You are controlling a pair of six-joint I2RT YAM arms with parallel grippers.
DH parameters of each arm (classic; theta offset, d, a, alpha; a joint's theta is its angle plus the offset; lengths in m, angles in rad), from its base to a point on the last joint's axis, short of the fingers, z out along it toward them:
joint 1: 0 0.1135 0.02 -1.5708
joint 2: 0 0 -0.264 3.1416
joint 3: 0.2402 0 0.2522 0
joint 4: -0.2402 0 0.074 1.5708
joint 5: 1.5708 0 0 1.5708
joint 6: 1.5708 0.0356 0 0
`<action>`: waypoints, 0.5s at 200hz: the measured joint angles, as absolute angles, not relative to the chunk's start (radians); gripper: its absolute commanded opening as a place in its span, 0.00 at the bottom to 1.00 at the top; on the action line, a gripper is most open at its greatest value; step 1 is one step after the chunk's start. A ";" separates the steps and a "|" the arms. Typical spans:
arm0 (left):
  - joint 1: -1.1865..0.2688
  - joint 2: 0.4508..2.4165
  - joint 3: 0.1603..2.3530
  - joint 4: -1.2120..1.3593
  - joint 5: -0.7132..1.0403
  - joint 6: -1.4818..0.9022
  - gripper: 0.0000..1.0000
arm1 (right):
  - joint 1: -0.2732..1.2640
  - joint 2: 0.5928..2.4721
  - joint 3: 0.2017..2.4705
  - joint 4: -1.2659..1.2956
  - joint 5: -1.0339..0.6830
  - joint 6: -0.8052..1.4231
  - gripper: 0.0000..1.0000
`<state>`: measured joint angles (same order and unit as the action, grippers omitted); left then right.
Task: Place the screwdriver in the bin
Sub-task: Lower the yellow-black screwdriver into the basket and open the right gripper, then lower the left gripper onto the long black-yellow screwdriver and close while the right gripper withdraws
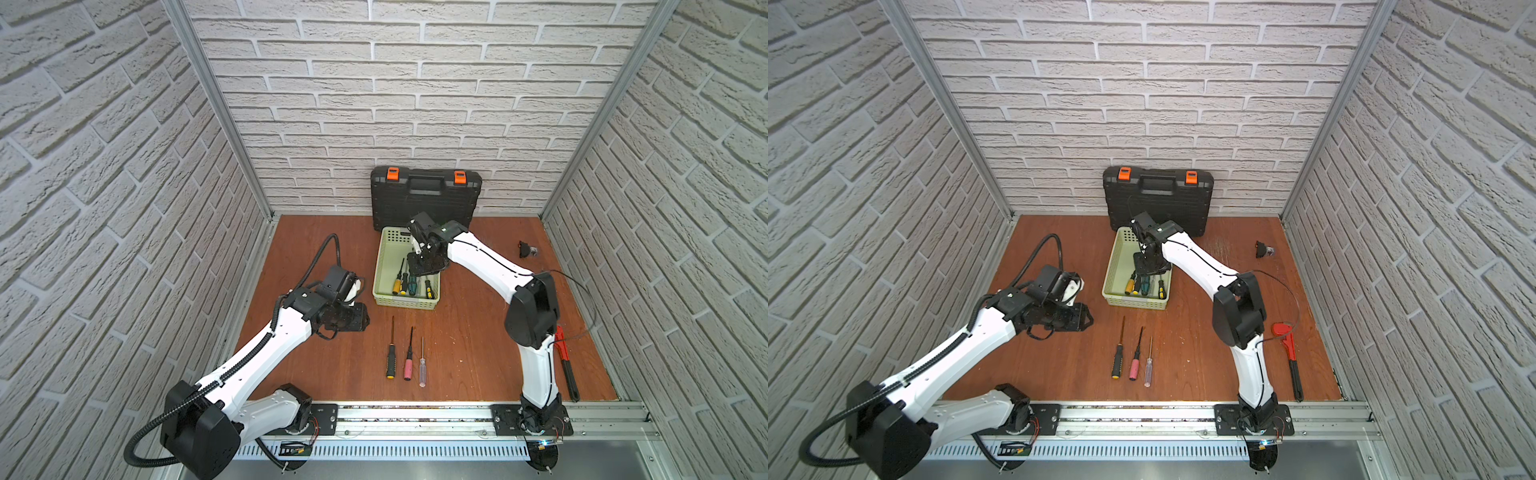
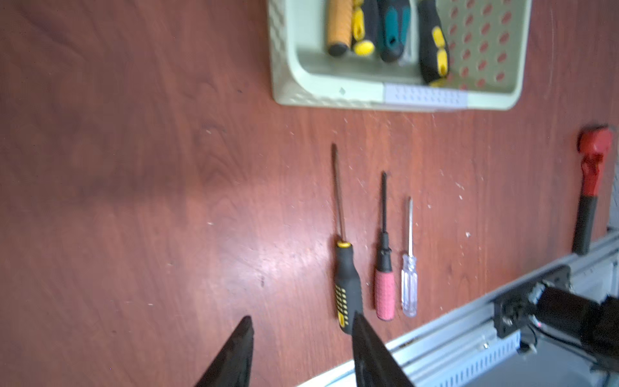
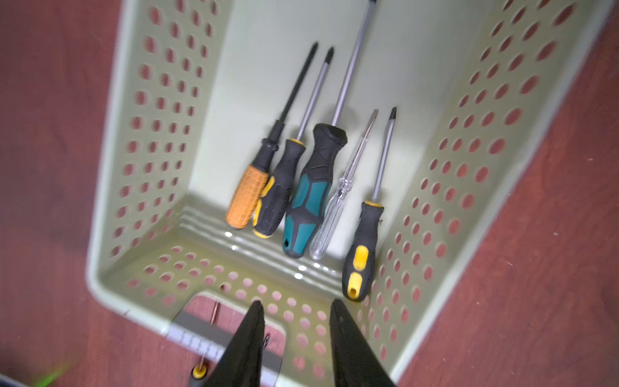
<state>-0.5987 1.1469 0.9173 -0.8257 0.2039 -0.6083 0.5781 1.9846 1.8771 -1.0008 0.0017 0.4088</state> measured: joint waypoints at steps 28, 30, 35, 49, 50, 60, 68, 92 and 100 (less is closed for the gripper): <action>-0.750 1.250 0.905 -0.778 0.185 -0.675 0.45 | 0.614 1.764 1.709 -0.882 -0.010 0.411 0.35; -0.763 1.261 0.905 -0.774 0.183 -0.682 0.45 | 0.617 1.749 1.694 -0.870 -0.010 0.413 0.35; -0.783 1.279 0.905 -0.765 0.178 -0.693 0.45 | 0.624 1.712 1.655 -0.842 -0.016 0.414 0.35; -0.846 1.338 0.900 -0.728 0.164 -0.739 0.44 | 0.635 1.633 1.563 -0.783 -0.023 0.419 0.36; -0.849 1.341 0.900 -0.727 0.163 -0.739 0.44 | 0.636 1.626 1.555 -0.778 -0.023 0.420 0.36; -0.883 1.369 0.899 -0.706 0.155 -0.768 0.45 | 0.638 1.590 1.504 -0.749 -0.026 0.428 0.36; -0.904 1.386 0.899 -0.691 0.149 -0.791 0.45 | 0.638 1.570 1.471 -0.733 -0.025 0.432 0.36; -0.940 1.442 0.899 -0.656 0.129 -0.842 0.44 | 0.638 1.538 1.389 -0.692 -0.024 0.439 0.36; -0.946 1.462 0.899 -0.653 0.123 -0.850 0.44 | 0.638 1.534 1.367 -0.685 -0.023 0.440 0.36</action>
